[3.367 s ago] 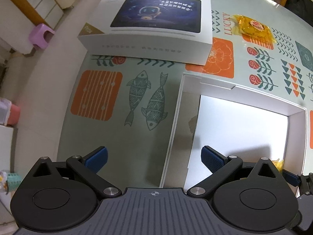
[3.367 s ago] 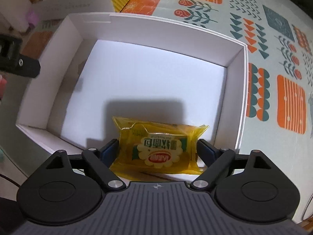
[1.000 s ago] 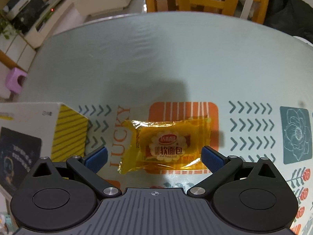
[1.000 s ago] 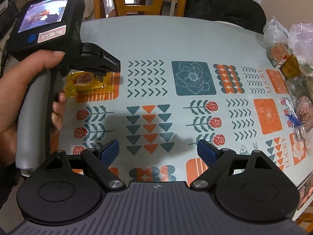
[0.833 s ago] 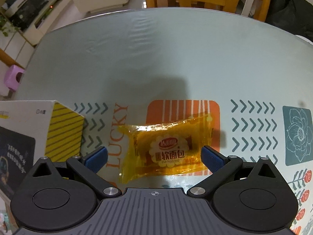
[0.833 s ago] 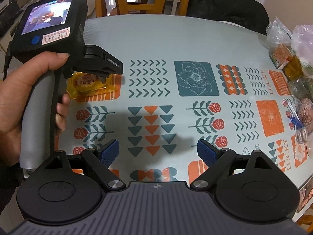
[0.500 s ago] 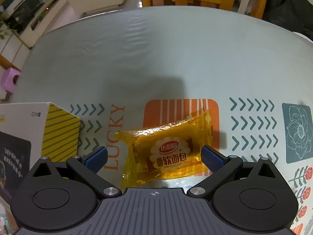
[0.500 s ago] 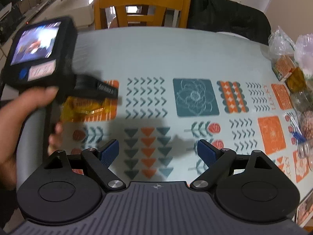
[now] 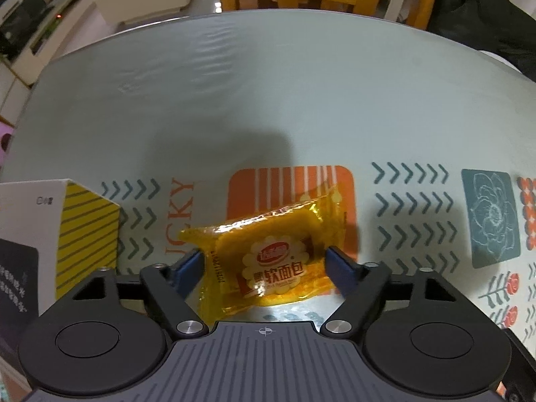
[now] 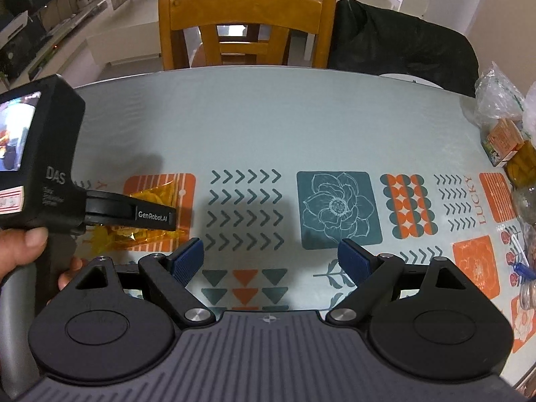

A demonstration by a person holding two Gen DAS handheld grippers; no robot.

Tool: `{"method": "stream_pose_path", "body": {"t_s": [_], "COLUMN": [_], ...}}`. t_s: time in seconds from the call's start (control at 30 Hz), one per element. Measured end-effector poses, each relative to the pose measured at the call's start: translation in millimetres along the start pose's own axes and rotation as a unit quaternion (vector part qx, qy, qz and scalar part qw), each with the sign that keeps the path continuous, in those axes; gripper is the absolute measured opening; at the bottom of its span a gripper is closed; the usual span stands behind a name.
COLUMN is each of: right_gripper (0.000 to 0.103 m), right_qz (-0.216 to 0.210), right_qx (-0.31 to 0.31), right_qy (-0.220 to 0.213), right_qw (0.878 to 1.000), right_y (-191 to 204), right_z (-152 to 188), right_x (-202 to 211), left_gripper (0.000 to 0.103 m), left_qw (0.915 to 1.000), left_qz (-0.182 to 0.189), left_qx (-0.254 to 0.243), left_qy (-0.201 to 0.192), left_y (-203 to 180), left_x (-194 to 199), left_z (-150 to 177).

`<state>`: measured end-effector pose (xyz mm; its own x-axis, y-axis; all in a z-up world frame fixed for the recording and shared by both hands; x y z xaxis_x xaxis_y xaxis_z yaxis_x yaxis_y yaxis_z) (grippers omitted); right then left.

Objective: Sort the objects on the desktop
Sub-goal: 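Close the left gripper on the yellow bread packet and lift it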

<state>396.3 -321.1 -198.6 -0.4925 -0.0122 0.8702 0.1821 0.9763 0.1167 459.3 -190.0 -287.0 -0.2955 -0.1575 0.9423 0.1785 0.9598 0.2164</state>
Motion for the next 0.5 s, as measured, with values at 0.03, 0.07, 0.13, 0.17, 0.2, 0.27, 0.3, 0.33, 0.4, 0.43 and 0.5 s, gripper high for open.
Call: {"method": "stream_pose_path", "body": {"t_s": [0.03,0.07,0.13,0.17,0.2,0.27,0.3,0.33,0.4,0.43,0.5], "right_gripper": [0.103,0.103,0.103,0.103,0.103,0.103,0.103,0.103,0.103,0.103,0.103], "right_qz": [0.0,-0.001,-0.002,-0.003,-0.004,-0.006,-0.006,-0.007,-0.007,-0.008,-0.008], "right_qx": [0.0,0.001,0.003,0.003,0.003,0.002,0.002,0.001,-0.001,-0.002,-0.002], "right_qy": [0.001,0.002,0.003,0.003,0.004,0.004,0.005,0.006,0.007,0.008,0.009], "right_qw": [1.0,1.0,1.0,1.0,1.0,1.0,1.0,1.0,1.0,1.0,1.0], "right_y": [0.4,0.9,1.2,1.4,1.4,1.1,0.7,0.0,-1.2,-1.6,-2.2], "right_z": [-0.5,-0.9,-1.0,-1.0,-1.0,-0.7,-0.4,0.0,1.0,1.3,1.6], "right_x": [-1.2,-2.3,-4.4,-5.3,-5.8,-6.9,-7.5,-8.2,-9.4,-10.3,-11.1], "left_gripper": [0.076,0.078,0.092,0.102,0.103,0.103,0.103,0.103,0.103,0.103,0.103], "left_qw": [1.0,1.0,1.0,0.9999,0.9998,0.9998,0.9998,0.9997,0.9997,0.9997,0.9997], "left_qz": [0.001,0.001,-0.008,-0.016,-0.02,-0.009,-0.006,-0.005,-0.006,-0.006,-0.005], "left_qx": [-0.001,-0.001,-0.002,-0.003,-0.002,0.008,0.011,0.012,0.012,0.011,0.01], "left_qy": [0.0,0.001,0.004,0.005,0.006,0.014,0.018,0.019,0.02,0.021,0.021], "left_y": [-0.2,-0.1,2.1,4.0,4.9,5.9,6.2,5.8,4.4,3.7,3.6], "left_x": [0.4,0.4,-4.4,-8.0,-10.3,-12.8,-13.4,-13.7,-14.1,-14.3,-12.2], "left_z": [-0.3,-0.5,-0.9,-0.9,-0.7,-0.7,-1.0,-1.4,-2.4,-2.8,-3.5]}}
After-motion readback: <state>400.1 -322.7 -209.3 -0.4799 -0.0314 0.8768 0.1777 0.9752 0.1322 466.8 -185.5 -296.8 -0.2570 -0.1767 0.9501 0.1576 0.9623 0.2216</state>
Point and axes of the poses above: each gripper's, at about its wrist camera, not at the fingertips, and x roughly against the way its jaws point, y to its left, z to its underside, the point moved 10 cm from there along -x, roughly the way its jaws point, and after that the axes turned 11 degrees about -z, right-handed, at the moved point
